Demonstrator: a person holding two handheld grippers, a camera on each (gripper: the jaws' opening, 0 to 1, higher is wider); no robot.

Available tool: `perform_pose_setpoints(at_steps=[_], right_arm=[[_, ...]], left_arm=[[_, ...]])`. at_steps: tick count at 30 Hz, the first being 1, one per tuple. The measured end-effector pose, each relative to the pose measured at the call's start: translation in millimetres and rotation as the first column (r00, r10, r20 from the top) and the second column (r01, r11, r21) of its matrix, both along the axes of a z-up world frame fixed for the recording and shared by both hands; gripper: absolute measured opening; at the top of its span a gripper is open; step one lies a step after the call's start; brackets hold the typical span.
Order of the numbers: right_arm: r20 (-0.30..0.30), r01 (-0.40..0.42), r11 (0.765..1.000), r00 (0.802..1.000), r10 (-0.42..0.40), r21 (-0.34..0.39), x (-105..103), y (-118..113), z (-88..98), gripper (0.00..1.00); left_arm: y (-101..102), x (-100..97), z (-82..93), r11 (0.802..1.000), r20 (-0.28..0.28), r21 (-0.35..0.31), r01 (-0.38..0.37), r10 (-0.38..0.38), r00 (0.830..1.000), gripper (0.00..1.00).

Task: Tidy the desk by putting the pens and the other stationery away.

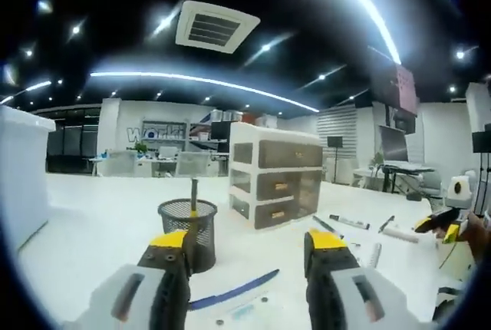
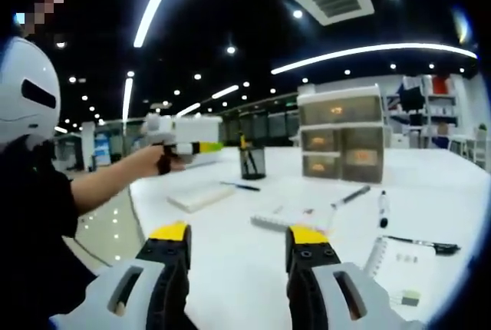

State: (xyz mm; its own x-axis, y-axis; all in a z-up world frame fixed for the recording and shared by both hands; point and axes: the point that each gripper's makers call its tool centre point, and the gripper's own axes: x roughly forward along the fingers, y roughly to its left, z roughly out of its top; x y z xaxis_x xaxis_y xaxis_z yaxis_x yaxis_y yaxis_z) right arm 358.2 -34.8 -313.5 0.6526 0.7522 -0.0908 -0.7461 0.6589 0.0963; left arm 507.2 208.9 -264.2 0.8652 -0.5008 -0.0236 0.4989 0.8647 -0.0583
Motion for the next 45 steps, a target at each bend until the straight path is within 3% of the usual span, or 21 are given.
perform_pose_setpoints(at_steps=[13,18,26,39,41,45], right_arm=[[-0.006,0.018,1.0,1.0,-0.018,-0.004,5,-5,-2.3,0.48],[-0.007,0.021,1.0,1.0,-0.021,-0.011,8,-5,-2.6,0.48],[-0.01,0.028,0.999,1.0,-0.028,-0.018,14,-4,-2.1,0.48],[-0.002,0.034,0.999,0.999,-0.034,-0.034,24,-7,7.8,0.49],[-0.003,0.032,0.999,0.999,-0.032,-0.035,25,-7,9.8,0.5],[0.004,0.024,0.997,1.0,-0.024,-0.075,27,-7,12.8,0.51]], left_arm=[[-12,-56.3,-3.2,0.997,0.046,0.012,0.074,-0.074,0.996,0.65],[-19,-76.4,-11.2,0.992,0.032,0.022,0.122,-0.122,0.992,0.67],[-23,-106.6,-6.7,0.99,0.051,0.057,0.126,-0.129,0.99,0.67],[-20,-120.5,-8.9,0.989,0.039,0.038,0.145,-0.147,0.988,0.69],[-19,-122.4,-9.1,0.988,0.028,0.002,0.154,-0.154,0.988,0.68],[-15,-125.2,-10.7,0.989,0.028,0.009,0.145,-0.145,0.989,0.69]])
